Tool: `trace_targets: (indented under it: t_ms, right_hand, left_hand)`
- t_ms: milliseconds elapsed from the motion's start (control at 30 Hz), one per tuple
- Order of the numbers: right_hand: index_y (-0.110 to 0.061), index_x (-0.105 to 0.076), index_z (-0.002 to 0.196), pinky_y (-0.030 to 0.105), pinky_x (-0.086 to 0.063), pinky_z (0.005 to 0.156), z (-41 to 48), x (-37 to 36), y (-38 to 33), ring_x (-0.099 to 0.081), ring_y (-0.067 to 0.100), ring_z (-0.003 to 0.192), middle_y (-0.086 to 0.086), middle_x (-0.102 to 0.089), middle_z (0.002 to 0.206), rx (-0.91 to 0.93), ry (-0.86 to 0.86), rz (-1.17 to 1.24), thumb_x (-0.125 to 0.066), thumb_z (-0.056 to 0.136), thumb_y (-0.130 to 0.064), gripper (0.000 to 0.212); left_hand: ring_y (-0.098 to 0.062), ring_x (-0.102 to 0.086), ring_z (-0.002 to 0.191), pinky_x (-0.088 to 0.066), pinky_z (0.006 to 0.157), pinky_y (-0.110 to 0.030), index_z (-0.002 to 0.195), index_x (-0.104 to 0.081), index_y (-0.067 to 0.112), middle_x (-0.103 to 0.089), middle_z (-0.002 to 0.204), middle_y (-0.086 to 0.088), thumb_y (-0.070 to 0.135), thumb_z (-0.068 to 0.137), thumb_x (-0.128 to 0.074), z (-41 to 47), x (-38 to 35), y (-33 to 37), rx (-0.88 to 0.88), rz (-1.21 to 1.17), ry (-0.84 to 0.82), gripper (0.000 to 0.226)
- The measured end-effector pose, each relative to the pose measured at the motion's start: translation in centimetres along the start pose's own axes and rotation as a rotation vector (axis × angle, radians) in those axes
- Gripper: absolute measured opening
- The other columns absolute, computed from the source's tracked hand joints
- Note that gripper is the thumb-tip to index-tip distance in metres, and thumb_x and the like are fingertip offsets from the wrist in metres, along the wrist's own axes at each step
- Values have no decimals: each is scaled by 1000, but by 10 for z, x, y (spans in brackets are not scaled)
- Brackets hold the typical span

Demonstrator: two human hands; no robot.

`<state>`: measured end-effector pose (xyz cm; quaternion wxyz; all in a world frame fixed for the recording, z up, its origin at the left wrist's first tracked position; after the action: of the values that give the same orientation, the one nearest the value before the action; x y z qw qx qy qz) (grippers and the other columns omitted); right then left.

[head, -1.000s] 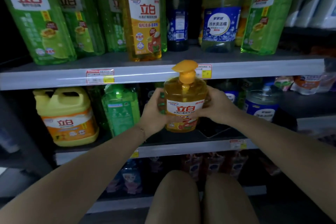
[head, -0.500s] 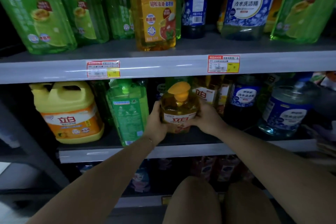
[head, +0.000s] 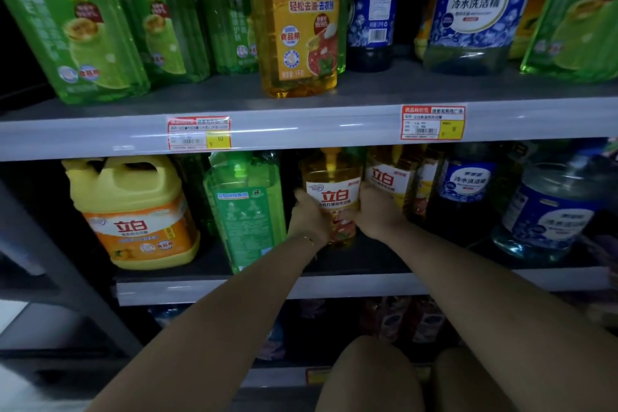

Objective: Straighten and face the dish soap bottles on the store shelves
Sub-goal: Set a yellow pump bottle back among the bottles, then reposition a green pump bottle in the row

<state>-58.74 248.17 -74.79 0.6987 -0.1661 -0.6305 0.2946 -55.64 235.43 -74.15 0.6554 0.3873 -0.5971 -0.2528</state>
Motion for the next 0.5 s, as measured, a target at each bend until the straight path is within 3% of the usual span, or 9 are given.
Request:
trace_targets:
  t_ms: [133, 233, 367, 500]
  right_hand:
    - [-13, -60, 110, 31, -50, 75, -20, 7, -18, -61, 24, 101, 7, -64, 110, 52, 56, -435, -57, 91, -38, 32]
    - [-12, -60, 100, 26, -39, 62, -33, 14, -38, -61, 23, 89, 7, -63, 98, 155, 6, -512, -55, 92, -29, 19]
    - [-12, -61, 108, 33, -50, 72, -42, 13, -63, -61, 26, 94, 9, -65, 103, 271, -95, -315, -55, 90, -25, 23]
    - [-14, -41, 136, 33, -48, 86, -43, -4, -87, -55, 24, 110, 10, -55, 128, 274, -172, -60, -66, 87, -29, 58]
  left_hand:
    - [-32, -59, 113, -50, 81, -33, 126, -38, -2, -56, 127, -19, 19, 94, -58, -7, 5, 1, -15, 149, -25, 43]
    - [-30, -59, 110, -44, 73, -27, 123, -43, -1, -59, 122, -17, 20, 91, -61, -19, 15, -2, -82, 214, -63, 42]
    - [-21, -60, 89, -45, 66, -28, 110, -56, 6, -63, 99, -9, 13, 89, -59, -38, 40, -13, -253, 291, -117, 22]
    - [-20, -64, 84, -55, 71, -33, 104, -64, 17, -67, 93, -3, 24, 89, -62, -50, 77, -42, -276, 360, -71, 17]
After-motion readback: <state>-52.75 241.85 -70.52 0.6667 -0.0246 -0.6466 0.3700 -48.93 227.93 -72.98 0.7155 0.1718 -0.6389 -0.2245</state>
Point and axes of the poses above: each hand's wrist, its own z-axis towards the middle knuckle, its own x-axis out of the back of the hand, y = z × x, the point moved 1 cm from there along z, towards the middle knuckle
